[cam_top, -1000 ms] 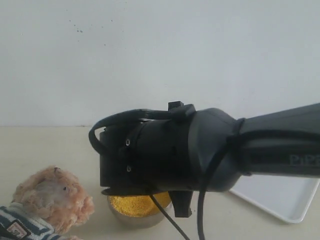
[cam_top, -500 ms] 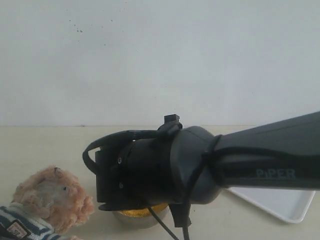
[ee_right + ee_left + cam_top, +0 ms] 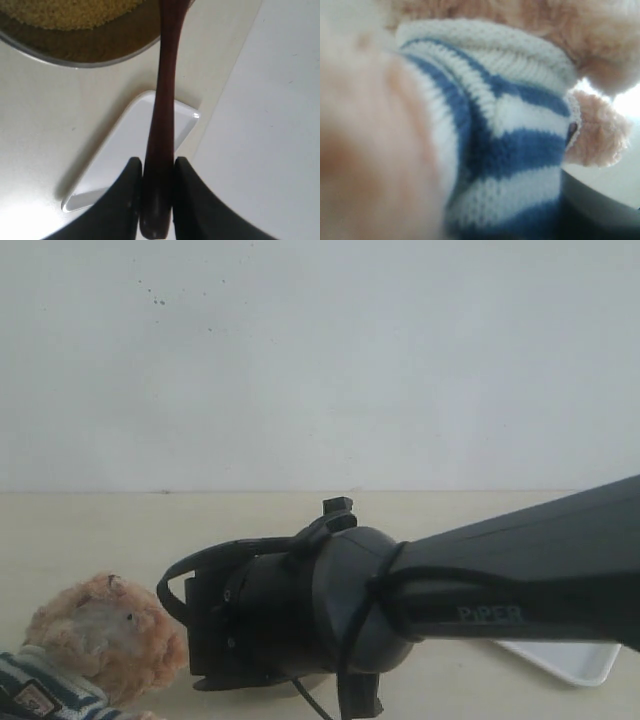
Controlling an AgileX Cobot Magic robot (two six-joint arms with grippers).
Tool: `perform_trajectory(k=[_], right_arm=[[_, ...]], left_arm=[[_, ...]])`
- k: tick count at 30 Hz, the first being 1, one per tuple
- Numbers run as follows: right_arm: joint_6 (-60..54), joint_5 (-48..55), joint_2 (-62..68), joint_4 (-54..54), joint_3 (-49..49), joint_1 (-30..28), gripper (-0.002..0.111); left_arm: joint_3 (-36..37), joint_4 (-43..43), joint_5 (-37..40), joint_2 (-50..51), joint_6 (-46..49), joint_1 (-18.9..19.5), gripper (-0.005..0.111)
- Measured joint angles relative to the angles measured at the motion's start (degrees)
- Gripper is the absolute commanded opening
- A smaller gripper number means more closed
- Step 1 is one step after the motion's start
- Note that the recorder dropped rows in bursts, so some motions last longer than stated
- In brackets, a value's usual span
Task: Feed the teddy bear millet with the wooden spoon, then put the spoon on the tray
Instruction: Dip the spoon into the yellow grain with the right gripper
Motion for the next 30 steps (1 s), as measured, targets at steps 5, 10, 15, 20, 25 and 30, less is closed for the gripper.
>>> perform_trajectory(k=[5, 10, 15, 20, 25, 30], right_arm=[[0.2, 0.0, 1.2, 0.0, 0.0, 0.0, 0.001], [0.4, 0.0, 1.4, 0.6, -0.1, 0.1, 0.001], [0.4, 0.0, 1.4, 5.1, -0.1, 0.5, 0.001], [0.6, 0.1, 1.4, 6.6, -0.6, 0.6, 0.001], [1.0, 0.4, 1.4, 8.5, -1.8, 0.6, 0.001], [2.5, 0.4, 1.4, 11.0, -3.0, 0.1, 0.001]], left_arm=[[0.0, 0.0, 0.0, 0.0, 0.0, 0.0, 0.006], [0.0, 0.0, 0.0, 0.0, 0.0, 0.0, 0.006], [0.0, 0.0, 0.0, 0.0, 0.0, 0.0, 0.006], [0.0, 0.0, 0.0, 0.0, 0.0, 0.0, 0.006], [0.0, 0.0, 0.0, 0.0, 0.0, 0.0, 0.006], [0.0, 0.0, 0.0, 0.0, 0.0, 0.0, 0.006]])
